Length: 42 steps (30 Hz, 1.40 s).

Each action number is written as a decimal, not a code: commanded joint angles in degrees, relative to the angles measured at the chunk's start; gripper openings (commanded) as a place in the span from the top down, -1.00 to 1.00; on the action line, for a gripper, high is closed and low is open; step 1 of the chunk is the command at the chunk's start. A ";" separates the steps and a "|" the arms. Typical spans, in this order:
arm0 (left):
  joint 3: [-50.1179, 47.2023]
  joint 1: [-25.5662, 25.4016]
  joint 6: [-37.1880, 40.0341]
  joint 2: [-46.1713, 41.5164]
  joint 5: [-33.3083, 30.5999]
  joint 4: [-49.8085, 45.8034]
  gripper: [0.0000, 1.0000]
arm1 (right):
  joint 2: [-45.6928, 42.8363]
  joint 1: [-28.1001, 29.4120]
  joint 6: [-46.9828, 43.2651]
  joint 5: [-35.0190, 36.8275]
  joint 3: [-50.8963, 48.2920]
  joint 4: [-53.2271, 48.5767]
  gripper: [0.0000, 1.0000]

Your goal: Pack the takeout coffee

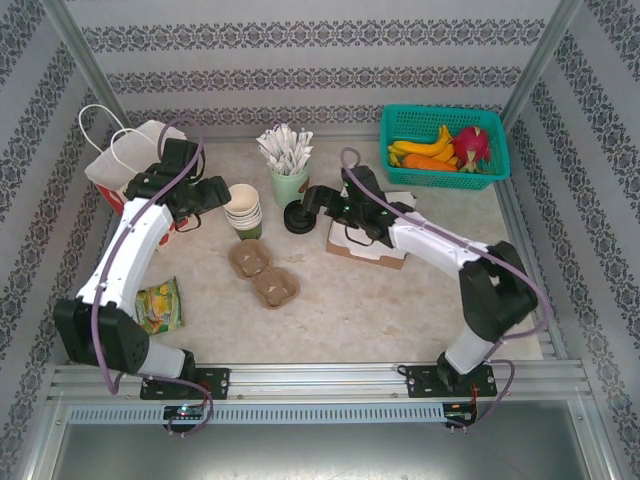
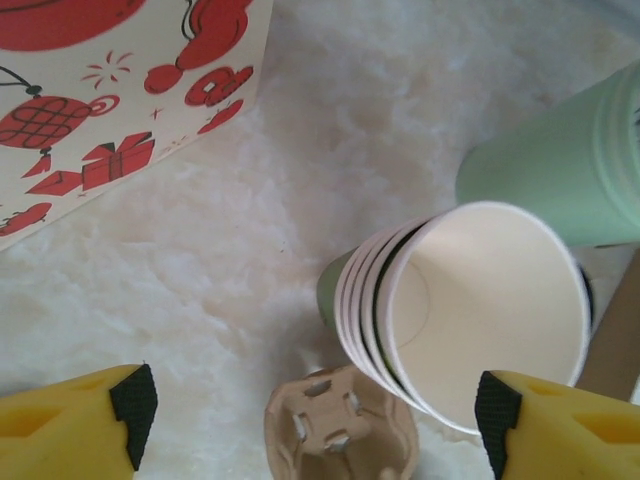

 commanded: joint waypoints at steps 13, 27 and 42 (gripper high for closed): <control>11.17 -3.42 6.52 13.08 2.12 -8.13 -0.27 | 19.01 3.83 4.44 6.22 19.67 -18.45 -0.96; 13.52 -3.91 8.11 16.45 1.07 -9.93 0.21 | 13.30 2.94 5.24 23.84 12.83 -26.71 -0.96; 15.00 -4.07 8.82 17.68 0.67 -11.72 0.78 | 4.91 1.19 1.54 19.57 6.11 -20.55 -0.96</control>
